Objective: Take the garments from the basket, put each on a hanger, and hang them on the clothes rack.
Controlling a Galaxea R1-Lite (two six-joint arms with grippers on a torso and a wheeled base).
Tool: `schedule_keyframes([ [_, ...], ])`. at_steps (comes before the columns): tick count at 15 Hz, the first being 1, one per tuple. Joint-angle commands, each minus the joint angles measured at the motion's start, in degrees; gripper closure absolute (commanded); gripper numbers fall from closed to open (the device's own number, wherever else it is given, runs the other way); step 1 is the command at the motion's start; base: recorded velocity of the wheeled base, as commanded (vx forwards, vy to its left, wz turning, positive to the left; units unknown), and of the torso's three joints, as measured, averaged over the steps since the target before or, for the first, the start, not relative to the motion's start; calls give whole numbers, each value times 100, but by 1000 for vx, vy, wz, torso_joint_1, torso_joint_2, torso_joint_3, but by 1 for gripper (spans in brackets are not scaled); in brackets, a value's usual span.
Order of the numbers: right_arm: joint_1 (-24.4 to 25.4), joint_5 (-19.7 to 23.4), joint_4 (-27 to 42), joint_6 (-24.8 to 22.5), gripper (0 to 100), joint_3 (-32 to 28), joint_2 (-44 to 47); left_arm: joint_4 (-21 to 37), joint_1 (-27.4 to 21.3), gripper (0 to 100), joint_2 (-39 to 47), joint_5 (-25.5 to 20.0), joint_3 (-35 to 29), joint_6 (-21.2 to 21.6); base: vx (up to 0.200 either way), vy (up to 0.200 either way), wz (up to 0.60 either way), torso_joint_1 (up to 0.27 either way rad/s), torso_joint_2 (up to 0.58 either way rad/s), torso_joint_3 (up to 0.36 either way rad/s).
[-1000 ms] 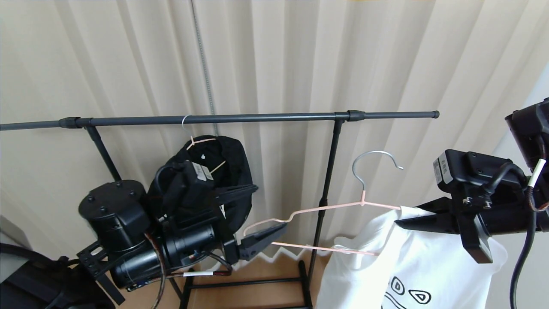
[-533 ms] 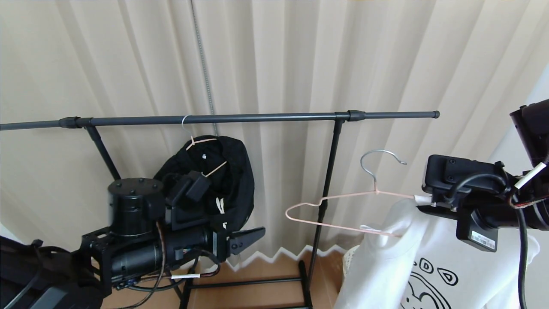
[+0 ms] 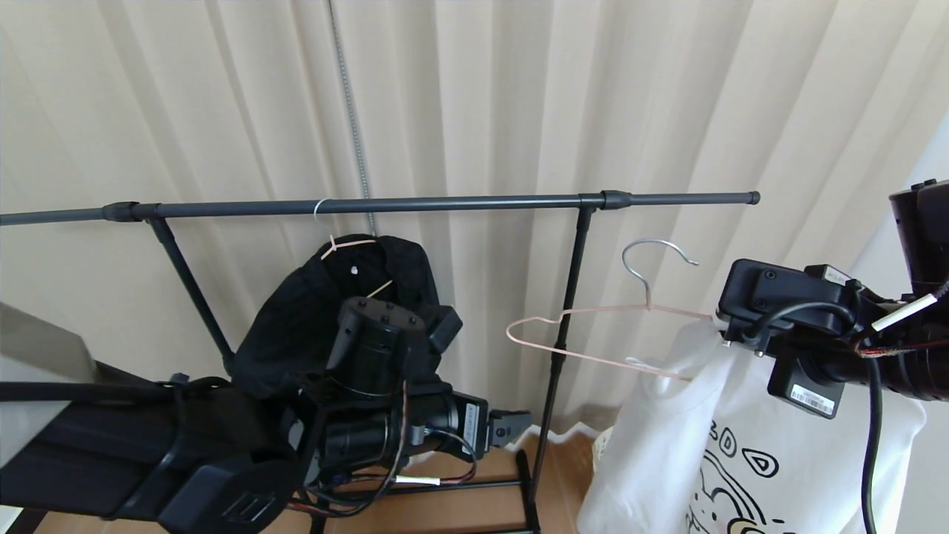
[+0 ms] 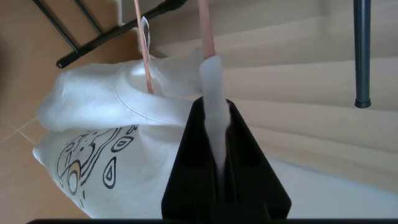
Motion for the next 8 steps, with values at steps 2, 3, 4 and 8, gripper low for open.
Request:
schedule_keyframes([
  [2,150,56,-36,33,100,5,11,4,-378,0,520,368,-188,-318,0,0,0,0,0,0],
  [3,202,65,-36,51,100,14,-15,4,-440,0,564,491,-232,-353,0,0,0,0,0,0],
  [4,229,82,-36,121,100,49,-7,4,-607,0,714,667,-364,-529,0,0,0,0,0,0],
  [8,405,82,-19,692,100,66,-7,-5,-923,0,1171,966,-988,-1021,0,0,0,0,0,0],
])
